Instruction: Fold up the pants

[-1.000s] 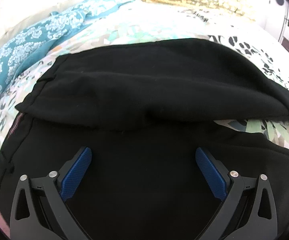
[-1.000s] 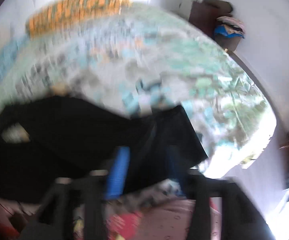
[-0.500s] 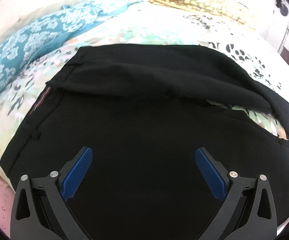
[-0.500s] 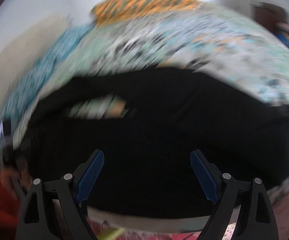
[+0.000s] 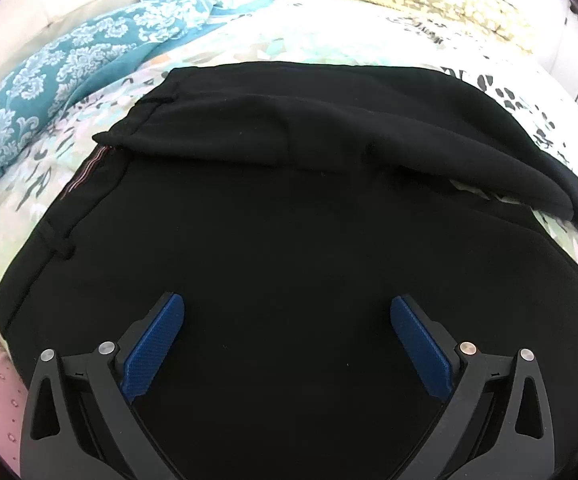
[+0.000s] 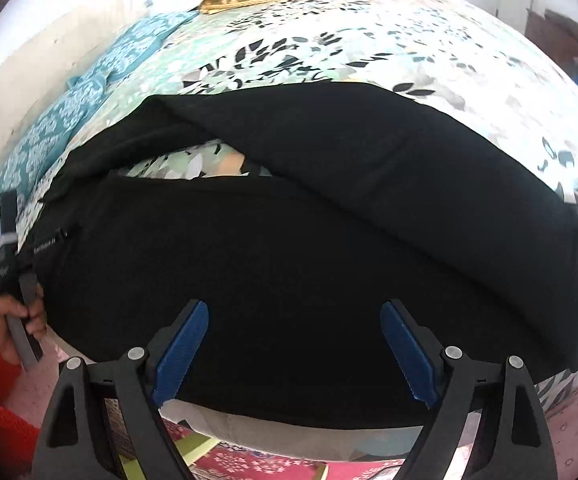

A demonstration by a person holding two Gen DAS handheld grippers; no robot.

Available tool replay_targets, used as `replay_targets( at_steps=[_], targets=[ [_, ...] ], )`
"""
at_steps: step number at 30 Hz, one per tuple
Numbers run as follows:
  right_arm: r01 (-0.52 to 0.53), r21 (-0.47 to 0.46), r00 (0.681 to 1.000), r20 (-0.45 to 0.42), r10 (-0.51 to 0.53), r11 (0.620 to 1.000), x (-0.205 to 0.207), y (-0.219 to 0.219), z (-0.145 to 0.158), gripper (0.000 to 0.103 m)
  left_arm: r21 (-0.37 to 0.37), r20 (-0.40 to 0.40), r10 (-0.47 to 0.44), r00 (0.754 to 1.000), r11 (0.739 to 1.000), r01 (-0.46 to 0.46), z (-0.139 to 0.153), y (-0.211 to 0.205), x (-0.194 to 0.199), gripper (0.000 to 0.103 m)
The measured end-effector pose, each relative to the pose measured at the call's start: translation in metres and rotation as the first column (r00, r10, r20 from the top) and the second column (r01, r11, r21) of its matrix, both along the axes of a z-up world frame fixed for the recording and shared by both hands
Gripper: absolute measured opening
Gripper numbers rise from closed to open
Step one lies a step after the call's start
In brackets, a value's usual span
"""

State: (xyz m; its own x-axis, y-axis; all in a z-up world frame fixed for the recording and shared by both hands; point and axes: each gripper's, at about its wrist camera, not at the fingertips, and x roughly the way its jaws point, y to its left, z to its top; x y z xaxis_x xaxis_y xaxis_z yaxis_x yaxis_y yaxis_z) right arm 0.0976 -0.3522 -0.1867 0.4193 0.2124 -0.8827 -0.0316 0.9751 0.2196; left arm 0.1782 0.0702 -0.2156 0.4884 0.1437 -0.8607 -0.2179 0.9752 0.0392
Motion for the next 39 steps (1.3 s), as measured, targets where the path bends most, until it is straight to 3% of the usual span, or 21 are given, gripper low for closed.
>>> replay_targets(
  at_steps=[8, 21, 39],
  targets=[
    [0.025, 0.026, 0.999, -0.023, -0.025, 0.999, 0.001, -0.001, -0.004, 0.088, 0.015, 0.012, -0.001, 1.000, 1.000, 0.001, -0.002, -0.002, -0.001, 0.103],
    [0.154, 0.100, 0.987, -0.049, -0.150, 0.983, -0.005, -0.028, -0.005, 0.088, 0.020, 0.014, -0.001, 1.000, 1.000, 0.000, -0.002, -0.004, -0.002, 0.103],
    [0.178, 0.112, 0.984, -0.047, -0.173, 0.978, -0.007, -0.033, -0.004, 0.088, 0.022, 0.017, 0.000, 1.000, 1.000, 0.000, -0.001, -0.004, -0.003, 0.103]
  ],
)
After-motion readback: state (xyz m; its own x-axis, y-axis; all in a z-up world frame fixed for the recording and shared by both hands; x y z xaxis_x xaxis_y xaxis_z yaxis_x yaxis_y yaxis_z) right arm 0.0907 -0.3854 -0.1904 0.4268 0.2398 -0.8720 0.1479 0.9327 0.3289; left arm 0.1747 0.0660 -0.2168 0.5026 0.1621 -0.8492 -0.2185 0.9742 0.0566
